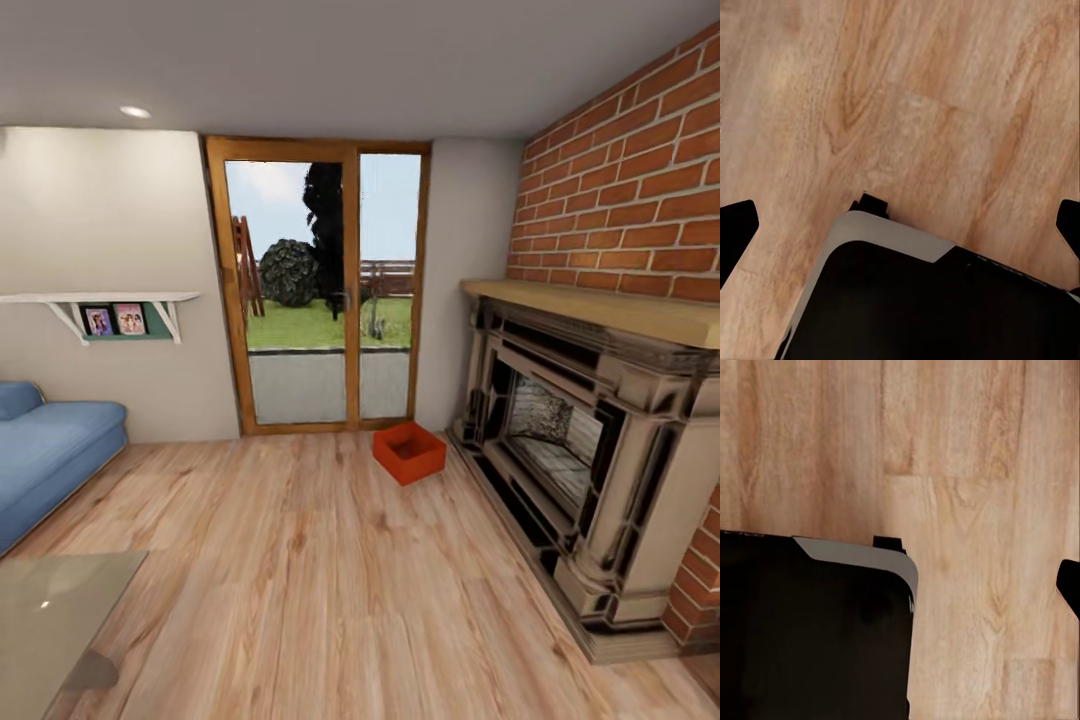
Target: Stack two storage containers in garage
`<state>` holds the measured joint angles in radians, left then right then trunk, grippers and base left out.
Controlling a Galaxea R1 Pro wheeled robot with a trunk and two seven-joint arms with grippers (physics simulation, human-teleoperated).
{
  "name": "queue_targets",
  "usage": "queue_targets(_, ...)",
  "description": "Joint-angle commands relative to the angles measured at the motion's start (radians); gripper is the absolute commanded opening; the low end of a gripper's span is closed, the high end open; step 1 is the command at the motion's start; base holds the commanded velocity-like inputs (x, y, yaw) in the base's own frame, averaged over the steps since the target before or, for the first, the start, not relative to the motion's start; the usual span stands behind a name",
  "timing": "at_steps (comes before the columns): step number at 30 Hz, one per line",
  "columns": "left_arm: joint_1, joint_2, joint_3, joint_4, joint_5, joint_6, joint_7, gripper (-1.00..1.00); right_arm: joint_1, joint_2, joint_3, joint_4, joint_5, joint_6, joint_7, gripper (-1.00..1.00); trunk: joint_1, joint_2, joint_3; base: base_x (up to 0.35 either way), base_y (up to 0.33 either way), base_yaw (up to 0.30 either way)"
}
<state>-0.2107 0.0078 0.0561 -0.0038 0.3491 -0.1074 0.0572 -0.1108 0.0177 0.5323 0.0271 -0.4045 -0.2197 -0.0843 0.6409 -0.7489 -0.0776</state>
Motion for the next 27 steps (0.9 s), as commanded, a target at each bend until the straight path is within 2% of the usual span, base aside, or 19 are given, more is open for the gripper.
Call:
queue_targets(1,-0.001,0.0,0.005,0.001,-0.001,-0.002,0.001,1.0,-0.001,0.001,0.009,0.003,-0.008,-0.005,-0.002,1.0,0.001,-0.001,-0.002,0.323,0.0,0.27)
queue_targets(27,-0.001,0.0,0.005,0.001,-0.001,-0.002,0.001,1.0,-0.001,0.001,0.009,0.003,-0.008,-0.005,-0.002,1.0,0.001,-0.001,-0.002,0.323,0.0,0.271)
